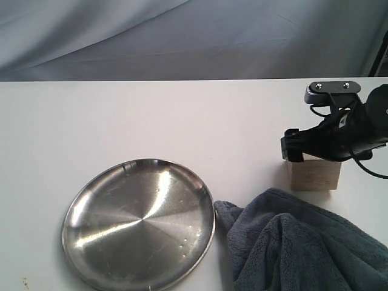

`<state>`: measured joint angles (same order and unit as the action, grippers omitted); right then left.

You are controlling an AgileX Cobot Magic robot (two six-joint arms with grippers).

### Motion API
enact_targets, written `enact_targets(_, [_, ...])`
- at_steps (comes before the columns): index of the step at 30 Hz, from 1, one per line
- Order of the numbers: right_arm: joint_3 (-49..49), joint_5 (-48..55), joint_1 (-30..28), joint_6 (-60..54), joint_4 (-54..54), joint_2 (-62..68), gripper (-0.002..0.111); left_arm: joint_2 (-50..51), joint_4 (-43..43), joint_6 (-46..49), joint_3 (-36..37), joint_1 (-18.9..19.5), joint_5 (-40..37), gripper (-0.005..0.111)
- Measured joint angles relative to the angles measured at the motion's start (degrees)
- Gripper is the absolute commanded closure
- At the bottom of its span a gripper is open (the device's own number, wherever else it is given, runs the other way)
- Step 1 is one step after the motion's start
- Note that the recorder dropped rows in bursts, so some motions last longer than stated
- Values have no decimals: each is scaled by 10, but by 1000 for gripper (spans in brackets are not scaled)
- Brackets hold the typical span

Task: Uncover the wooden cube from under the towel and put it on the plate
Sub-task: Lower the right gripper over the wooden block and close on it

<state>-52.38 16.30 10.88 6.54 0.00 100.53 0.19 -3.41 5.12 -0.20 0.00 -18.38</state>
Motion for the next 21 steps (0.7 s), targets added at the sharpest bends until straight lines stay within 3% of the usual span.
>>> enact_targets(21, [0,33,0,-116,22,-55,108,0,0,0,0,0,0,107])
